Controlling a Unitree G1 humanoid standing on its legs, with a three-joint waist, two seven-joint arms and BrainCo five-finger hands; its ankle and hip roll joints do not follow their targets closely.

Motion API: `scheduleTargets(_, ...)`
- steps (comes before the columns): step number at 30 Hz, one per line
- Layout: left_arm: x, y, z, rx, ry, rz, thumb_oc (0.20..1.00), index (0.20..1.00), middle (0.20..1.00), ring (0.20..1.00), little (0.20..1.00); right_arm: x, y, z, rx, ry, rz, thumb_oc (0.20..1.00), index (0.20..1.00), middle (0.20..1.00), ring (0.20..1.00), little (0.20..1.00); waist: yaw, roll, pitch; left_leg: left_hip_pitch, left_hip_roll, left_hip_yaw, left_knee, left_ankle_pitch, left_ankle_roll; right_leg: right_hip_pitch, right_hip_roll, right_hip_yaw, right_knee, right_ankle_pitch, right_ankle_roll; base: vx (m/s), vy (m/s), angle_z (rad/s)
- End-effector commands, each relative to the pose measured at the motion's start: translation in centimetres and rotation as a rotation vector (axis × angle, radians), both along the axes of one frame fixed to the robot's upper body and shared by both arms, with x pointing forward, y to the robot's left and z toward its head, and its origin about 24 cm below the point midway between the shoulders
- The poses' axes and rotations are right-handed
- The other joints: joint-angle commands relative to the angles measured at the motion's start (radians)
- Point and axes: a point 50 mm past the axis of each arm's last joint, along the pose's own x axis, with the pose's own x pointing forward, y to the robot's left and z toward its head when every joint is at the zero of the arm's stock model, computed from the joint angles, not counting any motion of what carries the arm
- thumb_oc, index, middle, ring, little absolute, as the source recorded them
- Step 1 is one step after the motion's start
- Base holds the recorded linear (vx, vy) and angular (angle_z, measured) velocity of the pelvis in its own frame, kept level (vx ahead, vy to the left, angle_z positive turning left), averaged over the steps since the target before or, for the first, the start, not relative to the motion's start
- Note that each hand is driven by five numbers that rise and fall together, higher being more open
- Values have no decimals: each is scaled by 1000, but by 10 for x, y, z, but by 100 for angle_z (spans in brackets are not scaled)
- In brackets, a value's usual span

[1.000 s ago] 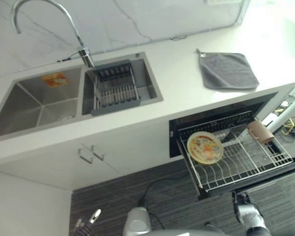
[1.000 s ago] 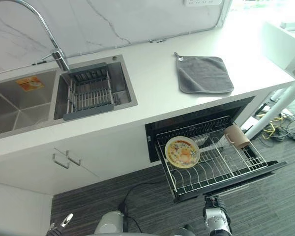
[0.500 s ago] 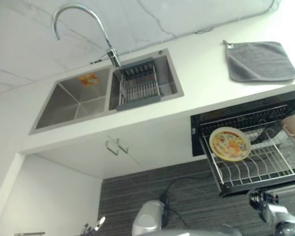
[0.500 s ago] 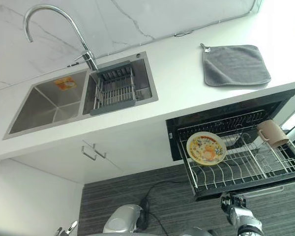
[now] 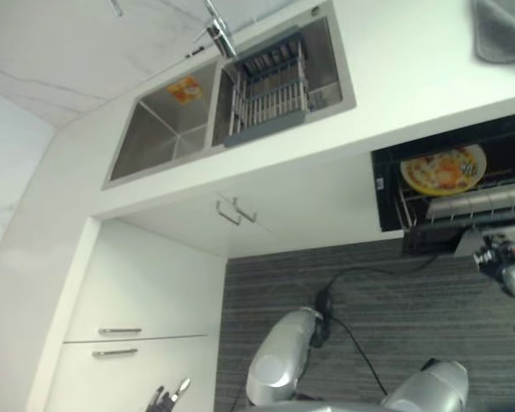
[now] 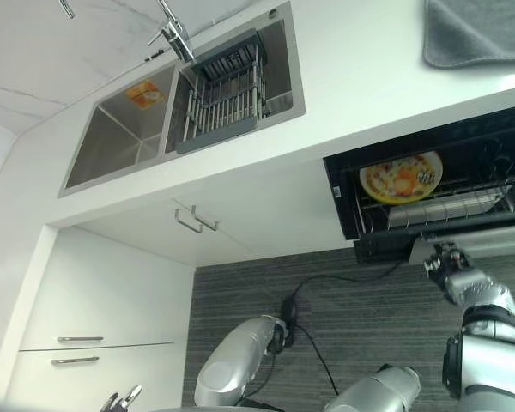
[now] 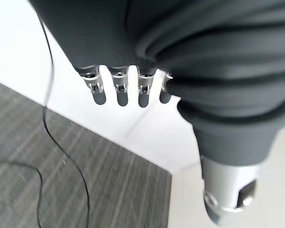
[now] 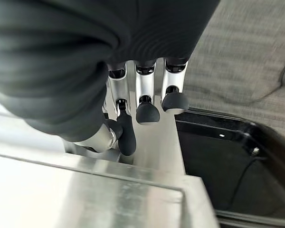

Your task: Place the dishes in the dishwasher.

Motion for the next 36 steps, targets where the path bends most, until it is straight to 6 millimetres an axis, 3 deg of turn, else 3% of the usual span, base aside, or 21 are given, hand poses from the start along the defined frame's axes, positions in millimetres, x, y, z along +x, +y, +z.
scheduleTargets(1, 12, 34, 13, 69, -37, -52, 1000, 1000, 1000, 1000, 1000, 45, 13, 84, -88, -214, 64, 200, 200, 200, 200, 200, 79, 36, -1, 35, -13, -77, -132, 113, -59, -4, 71, -21, 97, -47, -99, 63, -15, 2)
scheduleTargets(3, 12, 37, 14, 68, -37, -59, 1000, 1000, 1000, 1000, 1000, 50, 12, 103, -145, -221, 58, 200, 200, 200, 200, 200, 92, 38, 1, 27, -33, -88, -146, 107, -62, -15, 58, -11, 135, -95, -97, 60, -51, 34)
scheduleTargets(5, 10, 46, 16, 76, -20, -54, 1000, 1000, 1000, 1000, 1000, 56, 11, 141, -233, -257, 46, 200, 200, 200, 200, 200, 124, 53, 4, 2, -54, -111, -145, 113, -55, -40, 34, -18, 187, -129, -101, 14, -36, 29)
scheduleTargets(13, 2, 57, 20, 89, 25, -108, 1000, 1000, 1000, 1000, 1000, 60, 17, 226, -485, -373, 57, 200, 200, 200, 200, 200, 175, 57, 6, -23, -69, -138, -129, 122, -46, -29, -1, -55, 213, -147, -101, 53, -2, 15)
scheduleTargets(14, 3, 65, 25, 115, 23, -121, 1000, 1000, 1000, 1000, 1000, 53, 15, 253, -593, -406, 53, 200, 200, 200, 200, 200, 193, 40, -3, -15, -65, -141, -131, 120, -47, 10, 0, -85, 177, -136, -97, 90, -10, 12)
scheduleTargets(18, 3, 74, 31, 148, 13, -145, 1000, 1000, 1000, 1000, 1000, 43, 9, 272, -629, -428, 43, 200, 200, 200, 200, 200, 209, 11, -16, -7, -57, -148, -133, 118, -49, 71, 7, -120, 119, -114, -88, 69, -63, 23)
scheduleTargets(21, 2, 76, 34, 165, 0, -188, 1000, 1000, 1000, 1000, 1000, 37, 1, 272, -633, -414, 52, 200, 200, 200, 200, 200, 215, -16, -20, 0, -52, -153, -126, 112, -50, 120, 20, -137, 71, -89, -85, 77, -59, 14)
scheduleTargets(23, -1, 75, 35, 165, -14, -198, 1000, 1000, 1000, 1000, 1000, 36, -3, 264, -613, -423, 65, 200, 200, 200, 200, 200, 212, -28, -19, 7, -47, -152, -126, 110, -55, 156, 41, -143, 20, -70, -85, 62, 5, 0)
scheduleTargets(24, 0, 73, 35, 166, -40, -198, 1000, 1000, 1000, 1000, 1000, 38, -5, 247, -640, -395, 90, 200, 200, 200, 200, 200, 204, -42, -15, 18, -41, -150, -130, 106, -57, 194, 63, -154, -41, -47, -85, 36, 23, -11)
scheduleTargets(25, 0, 74, 36, 168, -41, -198, 1000, 1000, 1000, 1000, 1000, 38, -5, 244, -640, -390, 92, 200, 200, 200, 200, 200, 204, -45, -15, 19, -40, -150, -131, 105, -57, 199, 65, -156, -49, -42, -84, -7, 6, -14)
scheduleTargets(28, 11, 71, 40, 178, -111, -200, 1000, 1000, 1000, 1000, 1000, 45, 1, 185, -665, -324, 135, 200, 200, 200, 200, 200, 185, -82, 9, 24, -26, -143, -139, 98, -51, 229, 86, -161, -126, 4, -74, -107, -60, -5)
scheduleTargets(29, 23, 70, 45, 192, -178, -188, 1000, 1000, 1000, 1000, 1000, 47, 22, 120, -662, -281, 232, 335, 335, 335, 335, 335, 169, -128, 34, 23, -13, -131, -148, 92, -44, 254, 116, -153, -216, 50, -62, -192, -111, -11)
scheduleTargets(30, 24, 70, 46, 194, -189, -185, 1000, 1000, 1000, 1000, 1000, 47, 26, 110, -666, -268, 246, 335, 335, 335, 335, 335, 167, -136, 36, 23, -11, -129, -150, 91, -43, 257, 121, -152, -232, 59, -60, -209, -108, -19)
scheduleTargets(31, 28, 69, 48, 196, -208, -179, 1000, 1000, 1000, 1000, 1000, 45, 34, 91, -681, -244, 270, 561, 561, 561, 561, 561, 163, -148, 38, 21, -5, -125, -155, 91, -40, 265, 132, -149, -267, 76, -55, -215, -5, -15)
scheduleTargets(32, 38, 68, 51, 192, -245, -173, 1000, 1000, 1000, 1000, 1000, 42, 46, 69, -665, -224, 329, 1000, 1000, 1000, 1000, 1000, 157, -158, 46, 10, 5, -111, -163, 111, -29, 271, 142, -160, -316, 123, -54, -228, -3, -22)
scheduleTargets(35, 57, 60, 56, 191, -315, -178, 1000, 1000, 1000, 1000, 1000, 34, 71, 29, -646, -203, 428, 1000, 1000, 1000, 1000, 1000, 145, -197, 60, 7, 19, -94, -172, 104, -22, 293, 162, -149, -392, 161, -40, -173, -19, -38)
scheduleTargets(36, 57, 60, 56, 191, -315, -178, 1000, 1000, 1000, 1000, 1000, 34, 71, 29, -646, -203, 428, 1000, 1000, 1000, 1000, 1000, 145, -197, 60, 7, 19, -94, -172, 104, -22, 293, 162, -149, -392, 161, -40, -63, -21, -44)
